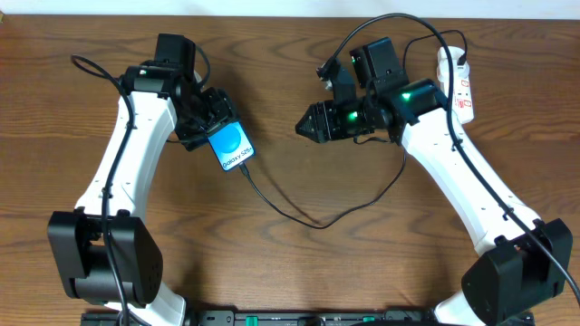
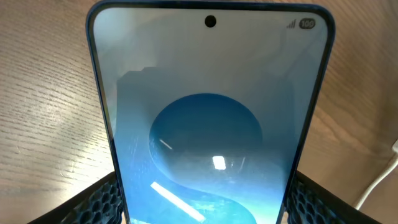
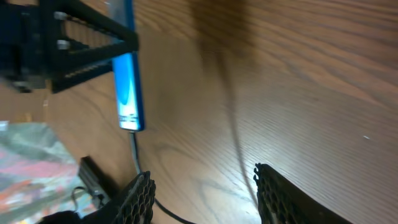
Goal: Plug charger to phone and switch on socket
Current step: 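Open the right gripper off the plug and withdraw it rightward, then lower the phone with the left gripper flat onto the table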
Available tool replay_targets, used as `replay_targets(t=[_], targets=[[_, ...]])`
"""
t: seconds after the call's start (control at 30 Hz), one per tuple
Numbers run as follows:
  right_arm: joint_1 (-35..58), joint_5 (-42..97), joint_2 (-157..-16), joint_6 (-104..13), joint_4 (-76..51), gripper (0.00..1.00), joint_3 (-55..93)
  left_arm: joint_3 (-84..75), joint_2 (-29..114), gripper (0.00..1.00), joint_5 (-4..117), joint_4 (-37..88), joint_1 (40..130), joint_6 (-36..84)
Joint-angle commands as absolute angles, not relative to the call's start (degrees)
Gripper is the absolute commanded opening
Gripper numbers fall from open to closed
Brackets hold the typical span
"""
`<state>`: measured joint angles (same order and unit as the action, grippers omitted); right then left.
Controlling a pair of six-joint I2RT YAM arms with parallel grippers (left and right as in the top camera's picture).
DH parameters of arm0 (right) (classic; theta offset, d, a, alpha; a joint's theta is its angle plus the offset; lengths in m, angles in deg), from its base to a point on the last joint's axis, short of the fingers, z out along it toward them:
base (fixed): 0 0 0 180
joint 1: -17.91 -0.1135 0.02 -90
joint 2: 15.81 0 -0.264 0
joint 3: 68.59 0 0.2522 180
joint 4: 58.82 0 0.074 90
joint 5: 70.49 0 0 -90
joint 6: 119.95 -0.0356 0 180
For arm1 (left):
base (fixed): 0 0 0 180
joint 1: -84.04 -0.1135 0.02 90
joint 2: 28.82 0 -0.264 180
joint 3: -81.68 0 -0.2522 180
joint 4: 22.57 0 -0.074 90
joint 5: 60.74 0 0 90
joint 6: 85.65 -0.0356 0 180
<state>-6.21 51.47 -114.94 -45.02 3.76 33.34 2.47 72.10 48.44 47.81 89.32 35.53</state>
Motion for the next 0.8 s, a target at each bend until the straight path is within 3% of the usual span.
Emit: replay_targets(t=[0.0, 0.77], targets=[[-6.1, 47.5, -114.6, -43.6, 4.2, 0.51, 34.1, 3.4, 71.1, 0.07, 49.2, 47.9, 90.2, 31.5], [-6.1, 45.3, -114.6, -43.6, 5.1, 0.51, 34.1, 3.4, 71.1, 0.07, 49.1, 47.2, 92.7, 27.0]])
